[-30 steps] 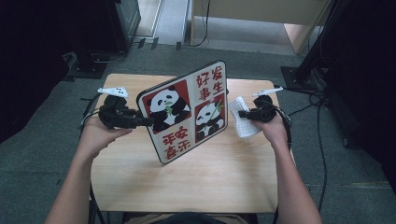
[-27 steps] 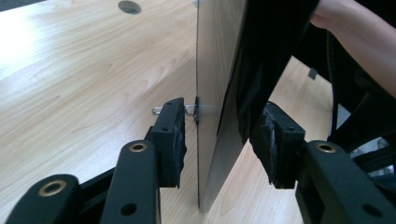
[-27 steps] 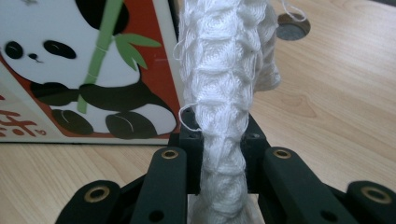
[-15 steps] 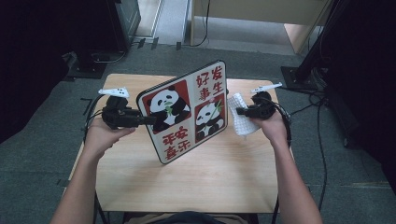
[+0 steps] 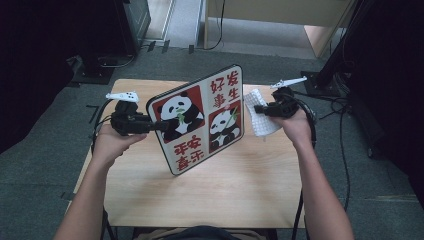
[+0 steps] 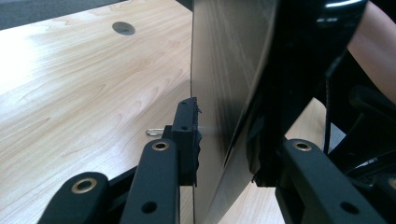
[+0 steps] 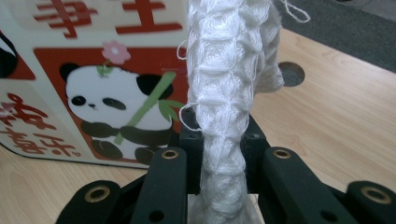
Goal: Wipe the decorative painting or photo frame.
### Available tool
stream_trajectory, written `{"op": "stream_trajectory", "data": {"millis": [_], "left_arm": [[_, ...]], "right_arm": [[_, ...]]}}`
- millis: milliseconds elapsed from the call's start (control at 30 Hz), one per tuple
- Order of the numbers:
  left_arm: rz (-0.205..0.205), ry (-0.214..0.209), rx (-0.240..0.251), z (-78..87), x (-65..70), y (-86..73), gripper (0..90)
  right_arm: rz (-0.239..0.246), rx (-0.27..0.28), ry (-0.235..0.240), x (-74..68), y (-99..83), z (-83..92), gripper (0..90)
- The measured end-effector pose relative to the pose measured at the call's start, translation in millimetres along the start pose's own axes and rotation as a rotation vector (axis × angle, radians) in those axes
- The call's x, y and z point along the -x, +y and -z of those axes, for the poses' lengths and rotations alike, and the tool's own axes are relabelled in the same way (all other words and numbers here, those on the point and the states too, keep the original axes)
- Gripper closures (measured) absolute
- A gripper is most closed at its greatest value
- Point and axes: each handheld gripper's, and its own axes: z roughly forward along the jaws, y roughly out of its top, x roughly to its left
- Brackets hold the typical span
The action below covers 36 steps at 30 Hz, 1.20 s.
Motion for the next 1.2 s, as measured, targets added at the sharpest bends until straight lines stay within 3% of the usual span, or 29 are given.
{"op": "stream_trajectory", "data": {"millis": [767,1200], "left_arm": [[-0.008,0.018,0.049,-1.6,0.8,0.3,79.1],[-0.025,0.014,0.042,-1.4,-0.9,2.2,79.9]], "right_arm": [[0.036,0.059,0.014,-12.8,54.1,31.4,78.3],[0.119,0.119,-0.018,-33.0,109.8,60.2,78.3]]}}
